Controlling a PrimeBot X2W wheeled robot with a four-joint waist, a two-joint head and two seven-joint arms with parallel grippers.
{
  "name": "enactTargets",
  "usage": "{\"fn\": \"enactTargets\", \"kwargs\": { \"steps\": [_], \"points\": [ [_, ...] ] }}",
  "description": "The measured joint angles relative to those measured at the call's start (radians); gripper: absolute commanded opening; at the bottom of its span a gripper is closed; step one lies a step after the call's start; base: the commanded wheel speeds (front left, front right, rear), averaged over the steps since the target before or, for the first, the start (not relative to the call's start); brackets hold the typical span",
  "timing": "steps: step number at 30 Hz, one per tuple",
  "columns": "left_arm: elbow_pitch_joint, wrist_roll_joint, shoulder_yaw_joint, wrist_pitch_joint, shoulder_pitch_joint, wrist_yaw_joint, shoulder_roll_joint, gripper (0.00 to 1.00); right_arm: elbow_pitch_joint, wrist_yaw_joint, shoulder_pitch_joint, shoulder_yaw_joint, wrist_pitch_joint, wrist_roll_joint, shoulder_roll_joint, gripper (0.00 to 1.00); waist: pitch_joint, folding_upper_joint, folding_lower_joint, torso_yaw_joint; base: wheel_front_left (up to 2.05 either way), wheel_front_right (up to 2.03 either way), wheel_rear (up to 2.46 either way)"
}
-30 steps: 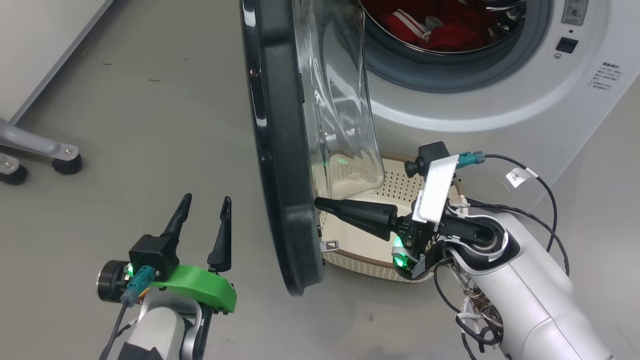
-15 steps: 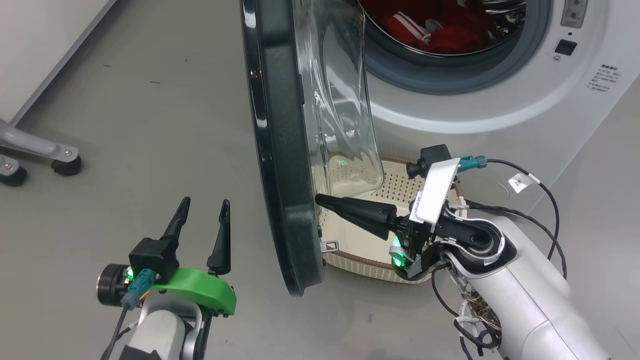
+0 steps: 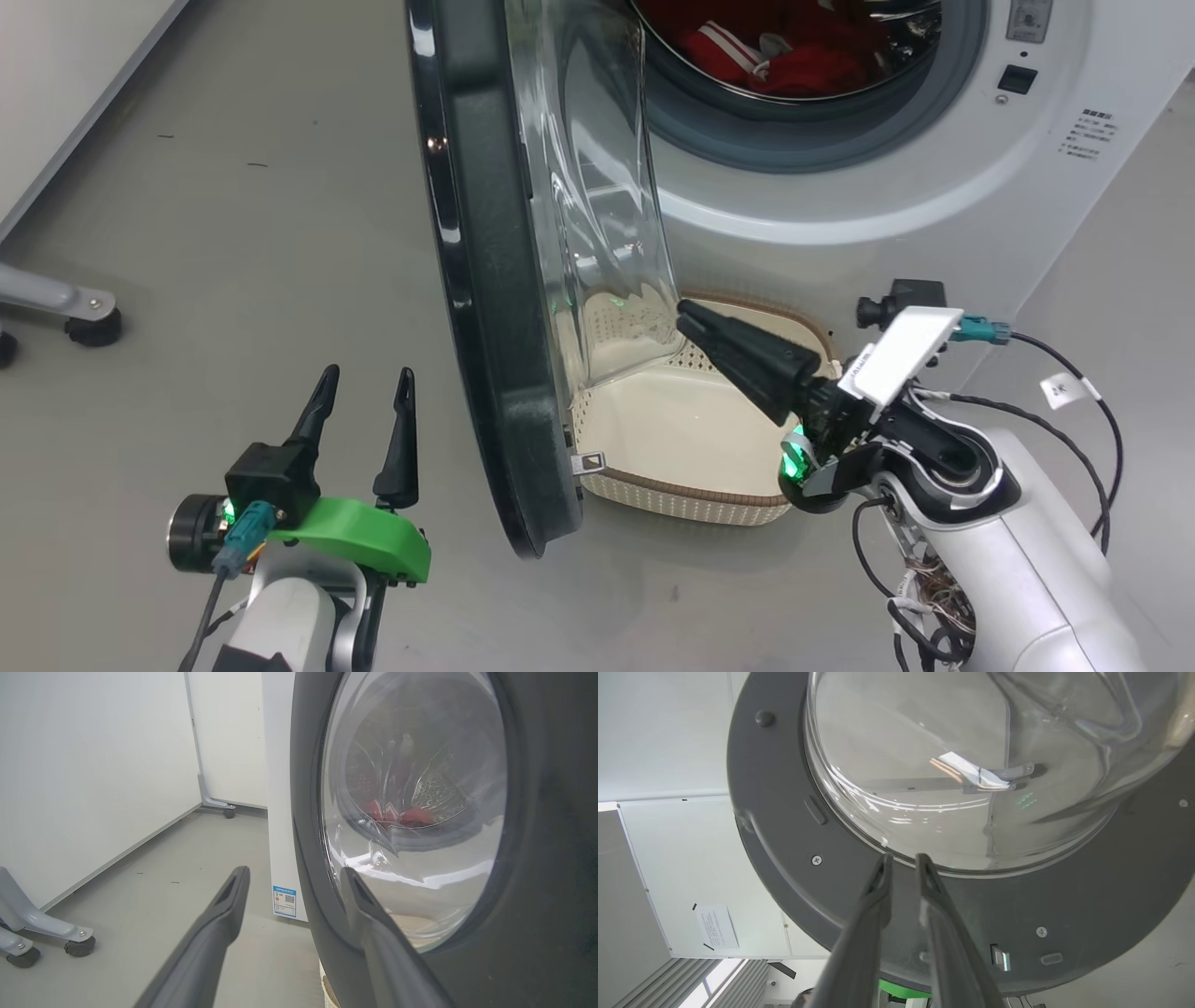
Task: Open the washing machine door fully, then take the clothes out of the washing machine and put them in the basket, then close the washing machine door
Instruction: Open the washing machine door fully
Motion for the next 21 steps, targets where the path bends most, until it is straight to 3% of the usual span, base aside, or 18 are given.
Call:
{"fn": "enactTargets", "kwargs": {
  "steps": [7, 21],
  "points": [
    [0.003, 0.000, 0.000, 0.000, 0.003, 0.001, 0.000, 1.00, -0.022, 0.000, 0.058, -0.071, -0.095, -0.055, -0.012, 1.00, -0.007, 0.0000, 0.0000, -0.016, 0.00, 0.00, 0.00],
    [0.016, 0.003, -0.002, 0.000, 0.015, 0.001, 0.000, 1.00, -0.029, 0.000, 0.196, -0.144, -0.401, -0.378, -0.109, 1.00, -0.016, 0.0000, 0.0000, -0.028, 0.00, 0.00, 0.00]
  ]
}}
